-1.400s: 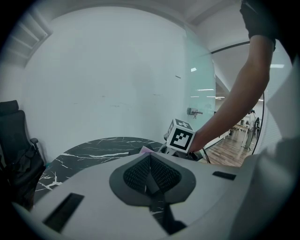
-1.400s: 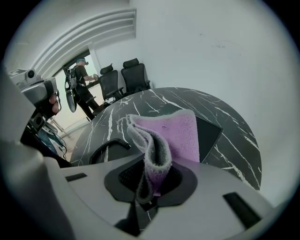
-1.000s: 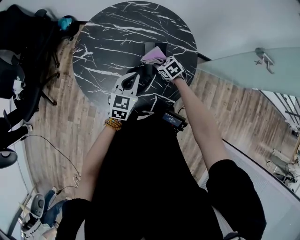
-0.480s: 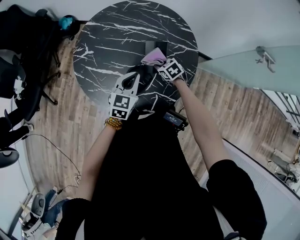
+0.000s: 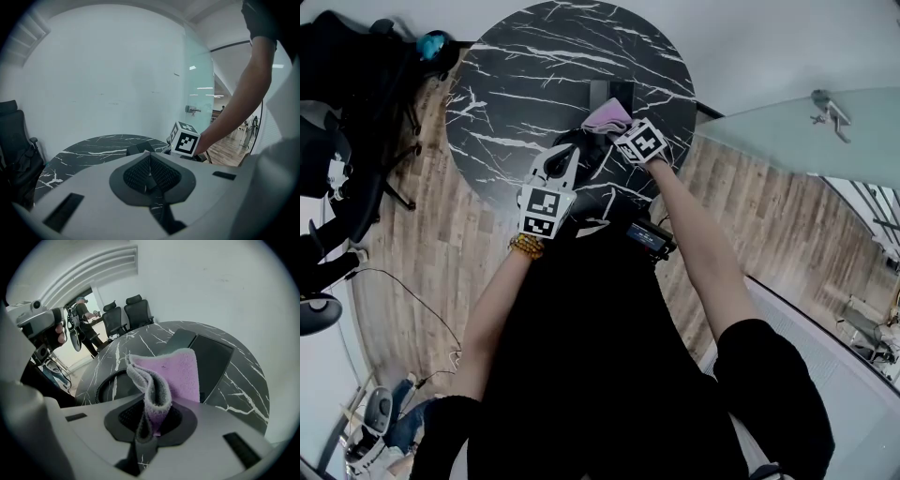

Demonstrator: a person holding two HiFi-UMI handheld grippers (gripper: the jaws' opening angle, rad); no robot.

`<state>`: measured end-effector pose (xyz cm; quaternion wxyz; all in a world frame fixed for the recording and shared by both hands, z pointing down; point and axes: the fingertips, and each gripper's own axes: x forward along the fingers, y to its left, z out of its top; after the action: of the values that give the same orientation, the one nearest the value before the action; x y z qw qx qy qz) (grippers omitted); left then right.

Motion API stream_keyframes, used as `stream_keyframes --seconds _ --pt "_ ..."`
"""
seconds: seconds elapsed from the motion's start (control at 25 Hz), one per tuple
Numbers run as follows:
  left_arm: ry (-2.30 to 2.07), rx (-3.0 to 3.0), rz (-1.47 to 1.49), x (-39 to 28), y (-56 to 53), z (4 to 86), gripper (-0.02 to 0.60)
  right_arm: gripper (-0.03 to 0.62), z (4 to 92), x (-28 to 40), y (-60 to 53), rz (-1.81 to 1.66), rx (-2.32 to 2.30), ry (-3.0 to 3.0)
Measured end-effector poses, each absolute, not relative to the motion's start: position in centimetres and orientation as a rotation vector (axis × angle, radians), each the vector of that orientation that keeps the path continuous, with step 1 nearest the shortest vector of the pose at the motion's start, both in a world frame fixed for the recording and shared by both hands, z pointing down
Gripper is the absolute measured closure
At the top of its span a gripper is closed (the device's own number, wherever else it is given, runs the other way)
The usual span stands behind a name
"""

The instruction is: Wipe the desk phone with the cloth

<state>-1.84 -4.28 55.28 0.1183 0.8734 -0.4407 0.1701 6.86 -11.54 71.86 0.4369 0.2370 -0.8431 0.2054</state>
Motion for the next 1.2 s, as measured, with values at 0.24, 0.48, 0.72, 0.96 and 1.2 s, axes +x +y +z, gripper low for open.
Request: stream_keyframes --seconds 0.24,0.48,0.72,0.96,1.2 --pt "-1.284 2.552 0.502 -1.8 -4.2 55.4 0.568 0.531 72.0 6.8 -11.2 0.525 0.581 -2.099" --pt "-1.287 2.549 0.503 -2.0 -4.3 55.4 0.568 0.531 72.1 6.9 -10.9 0.529 0.581 -2.099" --pt "-1.284 2.547 0.508 -2.0 -4.3 55.6 0.568 0.531 72.3 6.8 -10.7 0.533 0.576 -2.098" --pt "-1.279 2.543 0.508 -2.0 -4.3 55.8 0.568 0.531 72.5 6.9 -10.3 0.539 0.566 -2.094" --pt "-1.281 2.541 0.51 -2.1 -4.4 55.9 0.568 0.531 72.6 6.9 -10.2 0.546 0.564 -2.095"
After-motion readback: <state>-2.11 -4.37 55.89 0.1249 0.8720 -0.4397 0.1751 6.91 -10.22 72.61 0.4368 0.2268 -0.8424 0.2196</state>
